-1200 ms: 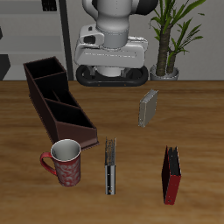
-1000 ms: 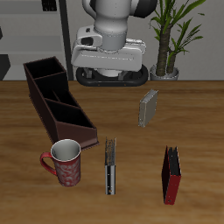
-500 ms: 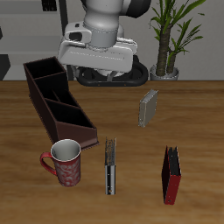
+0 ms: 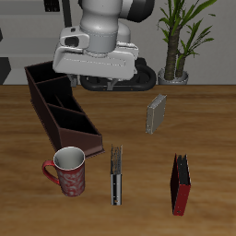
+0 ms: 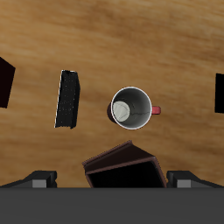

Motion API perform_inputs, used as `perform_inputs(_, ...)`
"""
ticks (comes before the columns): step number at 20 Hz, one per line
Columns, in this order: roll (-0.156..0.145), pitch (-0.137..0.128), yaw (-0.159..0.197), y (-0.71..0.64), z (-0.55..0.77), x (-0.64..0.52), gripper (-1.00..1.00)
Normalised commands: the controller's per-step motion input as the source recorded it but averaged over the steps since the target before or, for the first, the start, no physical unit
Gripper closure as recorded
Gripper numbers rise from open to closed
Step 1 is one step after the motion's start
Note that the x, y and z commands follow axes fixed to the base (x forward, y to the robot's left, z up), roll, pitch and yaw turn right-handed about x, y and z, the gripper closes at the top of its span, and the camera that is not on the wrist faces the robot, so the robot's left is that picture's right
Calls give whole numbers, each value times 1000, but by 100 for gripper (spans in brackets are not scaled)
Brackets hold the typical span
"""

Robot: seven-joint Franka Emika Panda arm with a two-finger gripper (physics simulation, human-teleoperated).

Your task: Place the red mug into the right desk caddy's right compartment

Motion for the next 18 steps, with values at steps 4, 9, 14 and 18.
perform_inputs(4, 2, -6, 51, -50, -237, 263, -100)
perform_inputs(9, 10, 14, 39, 90, -384, 202, -100)
perform_inputs(14, 12, 3, 14, 153, -313, 97, -100)
perform_inputs(18, -1, 5, -14, 6, -175, 53, -100)
